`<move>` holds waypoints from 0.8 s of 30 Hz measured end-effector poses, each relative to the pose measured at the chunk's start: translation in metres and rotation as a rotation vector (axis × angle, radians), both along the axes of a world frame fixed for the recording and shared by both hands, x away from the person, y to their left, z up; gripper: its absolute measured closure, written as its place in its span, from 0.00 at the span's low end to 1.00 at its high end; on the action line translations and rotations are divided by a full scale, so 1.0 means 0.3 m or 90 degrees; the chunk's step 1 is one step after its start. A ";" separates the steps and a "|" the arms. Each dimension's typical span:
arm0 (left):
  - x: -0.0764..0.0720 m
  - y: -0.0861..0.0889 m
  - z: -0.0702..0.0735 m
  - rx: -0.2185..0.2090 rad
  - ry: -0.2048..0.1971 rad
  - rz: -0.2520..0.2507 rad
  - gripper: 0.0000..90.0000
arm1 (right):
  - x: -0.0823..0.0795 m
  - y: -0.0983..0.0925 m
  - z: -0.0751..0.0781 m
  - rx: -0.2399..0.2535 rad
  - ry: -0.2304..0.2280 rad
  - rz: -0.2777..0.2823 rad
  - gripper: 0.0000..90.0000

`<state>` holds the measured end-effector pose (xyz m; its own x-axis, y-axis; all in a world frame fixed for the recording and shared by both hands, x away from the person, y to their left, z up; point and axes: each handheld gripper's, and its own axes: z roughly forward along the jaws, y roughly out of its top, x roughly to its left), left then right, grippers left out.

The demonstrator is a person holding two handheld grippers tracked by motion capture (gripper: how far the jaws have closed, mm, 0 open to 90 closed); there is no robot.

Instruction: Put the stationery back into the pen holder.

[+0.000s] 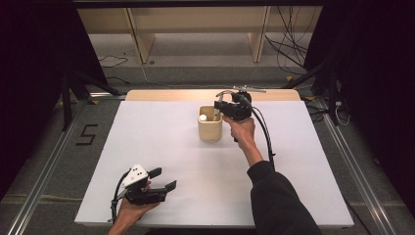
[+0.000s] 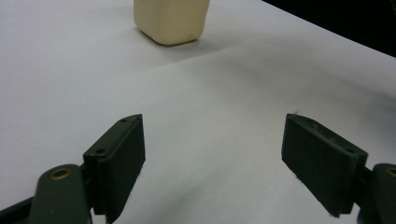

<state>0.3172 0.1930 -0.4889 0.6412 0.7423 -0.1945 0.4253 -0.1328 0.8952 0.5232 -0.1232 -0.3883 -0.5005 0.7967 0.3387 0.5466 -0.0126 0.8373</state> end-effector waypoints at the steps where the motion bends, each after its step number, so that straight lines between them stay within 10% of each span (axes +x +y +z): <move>1: 0.000 0.000 0.000 0.001 0.000 -0.001 0.24 | 0.001 -0.002 0.001 0.002 0.003 0.000 0.77; 24: 0.001 0.005 0.002 -0.017 0.008 -0.003 0.24 | -0.066 -0.071 0.058 0.026 -0.017 0.032 0.51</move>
<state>0.3176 0.1945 -0.4884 0.6416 0.7339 -0.2230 0.4363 -0.1101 0.8930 0.5034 -0.1445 -0.3710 -0.5490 0.7560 0.3564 0.5249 -0.0200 0.8510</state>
